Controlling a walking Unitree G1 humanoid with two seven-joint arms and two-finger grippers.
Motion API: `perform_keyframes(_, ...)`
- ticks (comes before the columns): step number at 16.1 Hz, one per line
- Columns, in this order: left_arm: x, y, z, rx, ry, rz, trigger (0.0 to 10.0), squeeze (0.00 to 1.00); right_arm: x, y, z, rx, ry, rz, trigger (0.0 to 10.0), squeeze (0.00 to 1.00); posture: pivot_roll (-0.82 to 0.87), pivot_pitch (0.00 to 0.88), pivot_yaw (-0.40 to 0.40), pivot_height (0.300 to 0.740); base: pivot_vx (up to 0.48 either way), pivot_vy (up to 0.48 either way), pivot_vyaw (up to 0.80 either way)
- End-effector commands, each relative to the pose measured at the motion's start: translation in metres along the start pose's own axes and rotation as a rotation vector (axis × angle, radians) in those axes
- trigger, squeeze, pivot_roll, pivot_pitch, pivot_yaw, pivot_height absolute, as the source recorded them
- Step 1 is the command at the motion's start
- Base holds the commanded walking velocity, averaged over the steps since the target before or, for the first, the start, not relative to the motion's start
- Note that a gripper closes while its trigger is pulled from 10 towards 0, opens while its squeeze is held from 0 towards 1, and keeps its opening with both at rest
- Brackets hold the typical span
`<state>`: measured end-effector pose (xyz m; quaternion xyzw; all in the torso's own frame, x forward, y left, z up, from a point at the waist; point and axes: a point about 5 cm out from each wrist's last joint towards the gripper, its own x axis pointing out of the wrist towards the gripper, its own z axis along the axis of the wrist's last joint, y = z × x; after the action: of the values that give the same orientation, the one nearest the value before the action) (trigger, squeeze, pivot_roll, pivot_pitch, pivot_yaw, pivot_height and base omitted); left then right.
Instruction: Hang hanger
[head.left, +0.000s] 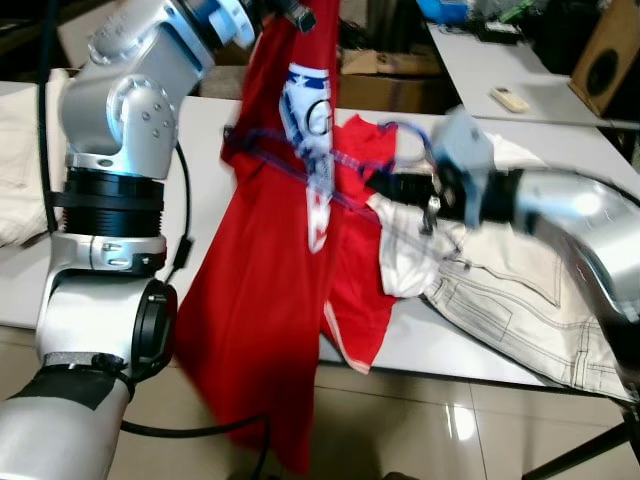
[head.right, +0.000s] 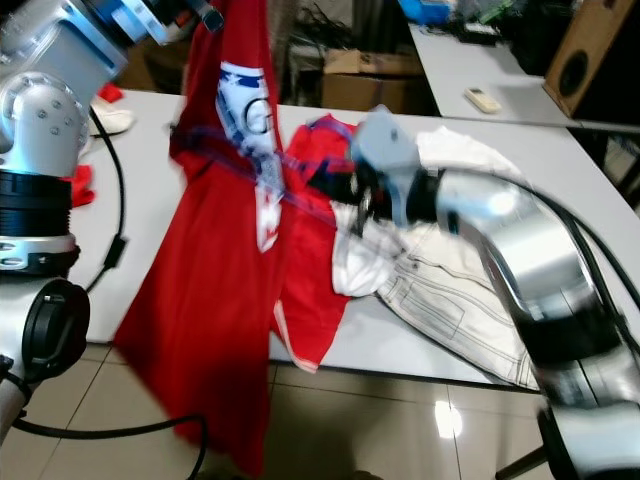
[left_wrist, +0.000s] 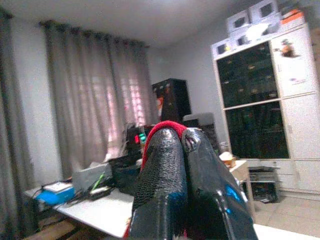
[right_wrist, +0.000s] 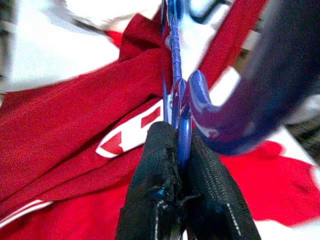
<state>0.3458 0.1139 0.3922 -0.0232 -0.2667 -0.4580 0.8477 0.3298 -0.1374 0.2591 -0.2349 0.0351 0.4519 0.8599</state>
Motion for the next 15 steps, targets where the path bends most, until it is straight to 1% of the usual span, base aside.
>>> perform_keyframes(1,0.006,-0.007,0.016,0.006,-0.058,-0.058,10.0,0.00,0.002,-0.017,-0.005,-0.009,0.049,-0.082,10.0,0.00,-0.06,0.000,-0.001,0.740,0.000,0.000,0.00)
perform_keyframes(2,0.007,-0.009,0.020,-0.007,-0.077,-0.075,10.0,0.00,0.006,-0.032,-0.001,-0.031,0.063,-0.145,10.0,0.00,-0.06,0.000,-0.001,0.740,0.000,0.000,0.00)
perform_keyframes(3,0.008,-0.014,0.028,-0.033,-0.123,-0.101,10.0,0.00,0.008,-0.064,0.013,-0.088,0.040,-0.321,10.0,0.00,-0.06,0.000,-0.003,0.740,0.000,0.000,0.00)
perform_keyframes(4,0.009,-0.016,0.033,-0.046,-0.148,-0.116,10.0,0.00,0.007,-0.083,0.025,-0.106,0.003,-0.447,10.0,0.00,-0.06,0.000,-0.004,0.740,0.000,0.000,0.00)
perform_keyframes(5,0.008,-0.019,0.040,-0.063,-0.178,-0.125,10.0,0.00,-0.009,-0.108,0.059,-0.148,-0.149,-0.671,10.0,0.00,-0.05,0.000,-0.013,0.740,0.000,0.000,0.00)
perform_keyframes(6,0.008,-0.020,0.043,-0.067,-0.191,-0.128,10.0,0.00,-0.024,-0.121,0.085,-0.150,-0.284,-0.774,10.0,0.00,-0.05,0.000,-0.017,0.740,0.000,0.000,0.00)
perform_keyframes(7,0.007,-0.021,0.043,-0.068,-0.192,-0.128,10.0,0.00,-0.027,-0.123,0.091,-0.152,-0.313,-0.777,10.0,0.00,-0.05,0.000,-0.017,0.740,0.000,0.000,0.00)
perform_keyframes(8,0.004,-0.022,0.041,-0.078,-0.191,-0.121,10.0,0.00,-0.029,-0.124,0.097,-0.170,-0.343,-0.743,10.0,0.00,-0.05,0.000,-0.022,0.740,0.000,0.000,0.00)
perform_keyframes(9,0.002,-0.022,0.040,-0.084,-0.188,-0.117,10.0,0.00,-0.028,-0.124,0.097,-0.174,-0.344,-0.721,10.0,0.00,-0.05,0.000,-0.022,0.740,0.000,0.000,0.00)
perform_keyframes(11,0.000,-0.023,0.024,-0.108,-0.138,-0.064,10.0,0.00,-0.008,-0.109,0.064,-0.194,-0.242,-0.502,10.0,0.00,-0.05,0.000,-0.020,0.740,0.000,0.000,0.00)
perform_keyframes(12,0.000,-0.023,0.018,-0.113,-0.113,-0.039,10.0,0.00,-0.003,-0.106,0.052,-0.194,-0.217,-0.466,10.0,0.00,-0.05,0.000,-0.016,0.740,0.000,0.000,0.00)
perform_keyframes(13,0.001,-0.022,-0.001,-0.100,-0.037,0.039,10.0,0.00,0.005,-0.096,0.027,-0.188,-0.173,-0.374,10.0,0.00,-0.05,0.000,-0.013,0.740,0.000,0.000,0.00)
perform_keyframes(14,-0.001,-0.020,-0.032,-0.061,0.096,0.127,10.0,0.00,0.009,-0.079,-0.007,-0.171,-0.118,-0.242,10.0,0.00,-0.06,0.000,-0.003,0.740,0.000,0.000,0.00)
perform_keyframes(15,-0.004,-0.021,-0.053,-0.077,0.163,0.171,10.0,0.00,0.008,-0.066,-0.028,-0.139,-0.083,-0.162,10.0,0.00,-0.06,0.000,0.001,0.740,0.000,0.000,0.00)
